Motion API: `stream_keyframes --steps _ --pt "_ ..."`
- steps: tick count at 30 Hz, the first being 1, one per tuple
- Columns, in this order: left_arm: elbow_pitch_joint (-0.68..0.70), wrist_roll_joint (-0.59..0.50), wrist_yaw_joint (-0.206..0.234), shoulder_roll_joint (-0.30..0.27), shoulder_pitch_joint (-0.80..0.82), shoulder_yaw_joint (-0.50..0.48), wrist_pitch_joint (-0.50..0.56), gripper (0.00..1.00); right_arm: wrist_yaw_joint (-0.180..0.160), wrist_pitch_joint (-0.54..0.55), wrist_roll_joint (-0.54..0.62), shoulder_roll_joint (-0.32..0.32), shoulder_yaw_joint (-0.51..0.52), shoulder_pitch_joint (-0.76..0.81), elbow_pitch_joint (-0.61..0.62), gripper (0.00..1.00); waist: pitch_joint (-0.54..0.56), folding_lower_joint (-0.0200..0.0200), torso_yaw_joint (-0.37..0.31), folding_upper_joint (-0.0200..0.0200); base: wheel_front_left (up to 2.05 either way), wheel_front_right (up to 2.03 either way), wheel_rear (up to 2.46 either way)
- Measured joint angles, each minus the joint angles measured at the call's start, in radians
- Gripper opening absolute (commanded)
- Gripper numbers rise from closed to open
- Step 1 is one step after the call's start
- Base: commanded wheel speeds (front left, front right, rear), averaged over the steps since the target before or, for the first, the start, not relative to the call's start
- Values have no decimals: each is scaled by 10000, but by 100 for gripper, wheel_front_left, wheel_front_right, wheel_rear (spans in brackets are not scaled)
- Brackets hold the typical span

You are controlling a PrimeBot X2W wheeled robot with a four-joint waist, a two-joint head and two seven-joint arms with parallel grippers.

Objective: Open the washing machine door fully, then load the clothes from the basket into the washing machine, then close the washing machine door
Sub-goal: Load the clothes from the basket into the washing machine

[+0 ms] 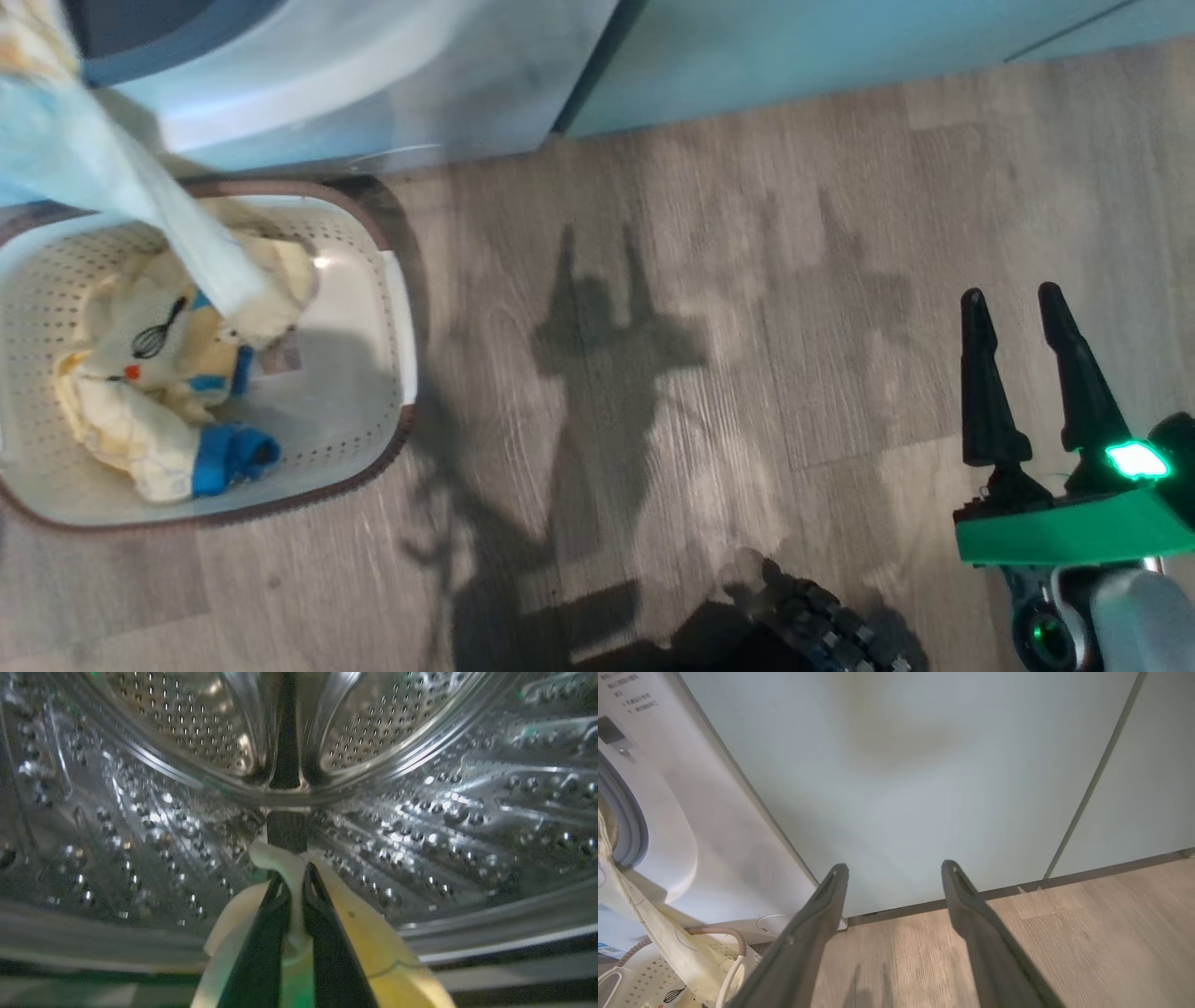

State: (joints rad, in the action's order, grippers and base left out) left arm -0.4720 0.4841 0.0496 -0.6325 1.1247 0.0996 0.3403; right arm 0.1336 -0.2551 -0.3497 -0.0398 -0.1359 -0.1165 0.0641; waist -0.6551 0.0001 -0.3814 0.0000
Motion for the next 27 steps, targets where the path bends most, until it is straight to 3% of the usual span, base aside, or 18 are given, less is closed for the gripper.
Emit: stream_keyframes --steps 4,18,27 --pt "-364 -213 -130 -190 615 6 -667 0 0 0 -81 0 -42 -68 -17 100 -181 0 -183 0 0 0 0" --pt "-1315 -1634 -510 -512 2524 387 -5338 0 -2 0 -107 4 -161 -198 12 100 -552 -1 -642 0 0 0 0" --pt "-2849 -1290 -552 -305 2094 445 -4842 0 0 0 -109 10 -186 -194 77 100 -680 -2 -513 0 0 0 0"
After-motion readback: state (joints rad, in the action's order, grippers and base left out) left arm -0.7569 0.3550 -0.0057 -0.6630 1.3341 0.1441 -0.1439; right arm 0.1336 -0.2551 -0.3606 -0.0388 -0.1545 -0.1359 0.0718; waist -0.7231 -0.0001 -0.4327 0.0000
